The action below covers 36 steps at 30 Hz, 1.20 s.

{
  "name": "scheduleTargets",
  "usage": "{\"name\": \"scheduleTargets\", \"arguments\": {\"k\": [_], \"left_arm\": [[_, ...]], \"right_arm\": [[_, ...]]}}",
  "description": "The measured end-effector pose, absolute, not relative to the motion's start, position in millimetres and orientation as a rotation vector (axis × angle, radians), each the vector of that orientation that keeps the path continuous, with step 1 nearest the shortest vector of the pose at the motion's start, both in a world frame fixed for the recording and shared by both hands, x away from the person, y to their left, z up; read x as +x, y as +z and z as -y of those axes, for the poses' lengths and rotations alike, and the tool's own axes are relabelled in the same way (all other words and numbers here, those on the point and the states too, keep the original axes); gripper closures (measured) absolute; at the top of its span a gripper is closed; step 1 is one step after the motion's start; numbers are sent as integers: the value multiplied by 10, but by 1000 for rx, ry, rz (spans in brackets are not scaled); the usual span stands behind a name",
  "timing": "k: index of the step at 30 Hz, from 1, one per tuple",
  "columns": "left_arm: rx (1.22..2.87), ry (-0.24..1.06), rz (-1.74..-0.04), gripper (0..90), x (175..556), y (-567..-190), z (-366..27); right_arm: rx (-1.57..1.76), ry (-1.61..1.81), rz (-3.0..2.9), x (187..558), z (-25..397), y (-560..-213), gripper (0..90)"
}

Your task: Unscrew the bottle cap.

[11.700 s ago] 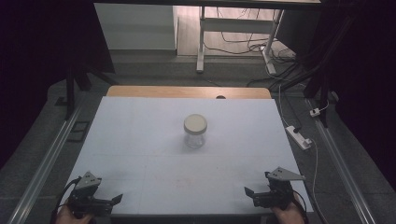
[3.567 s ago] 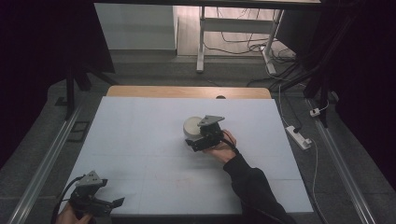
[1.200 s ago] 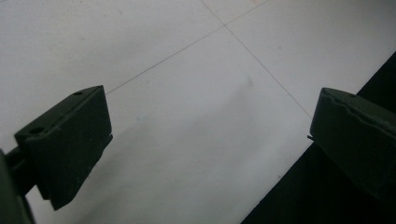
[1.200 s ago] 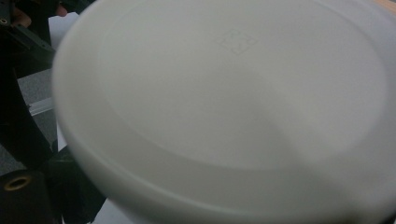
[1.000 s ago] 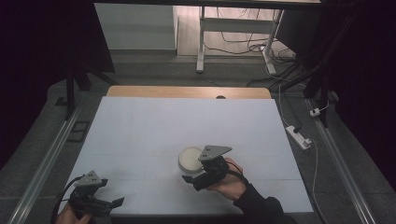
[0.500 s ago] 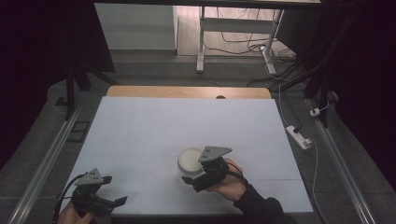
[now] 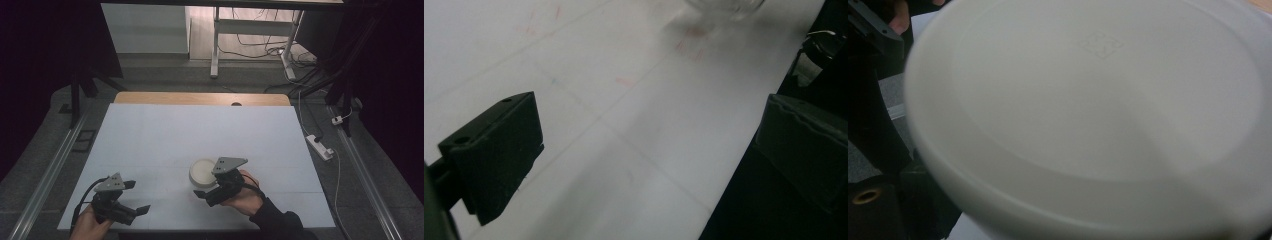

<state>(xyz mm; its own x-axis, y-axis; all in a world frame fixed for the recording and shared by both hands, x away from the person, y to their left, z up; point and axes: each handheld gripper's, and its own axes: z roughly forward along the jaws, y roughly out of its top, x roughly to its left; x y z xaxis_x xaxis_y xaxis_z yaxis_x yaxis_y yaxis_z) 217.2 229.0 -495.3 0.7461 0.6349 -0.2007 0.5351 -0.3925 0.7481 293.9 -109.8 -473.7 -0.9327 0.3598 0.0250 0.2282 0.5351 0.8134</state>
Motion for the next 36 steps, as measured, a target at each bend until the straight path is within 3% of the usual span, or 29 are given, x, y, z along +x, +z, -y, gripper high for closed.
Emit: {"name": "scheduleTargets", "arguments": {"k": [17,36], "left_arm": [[2153,183,-650,0,2535,-4662,-1789],[2189,100,-403,0,2906,-4454,-1407]], "right_arm": [[465,1367,-2631,2934,1087,-4743,65],[418,1364,-2667,2939,1051,-4777,65]]}}
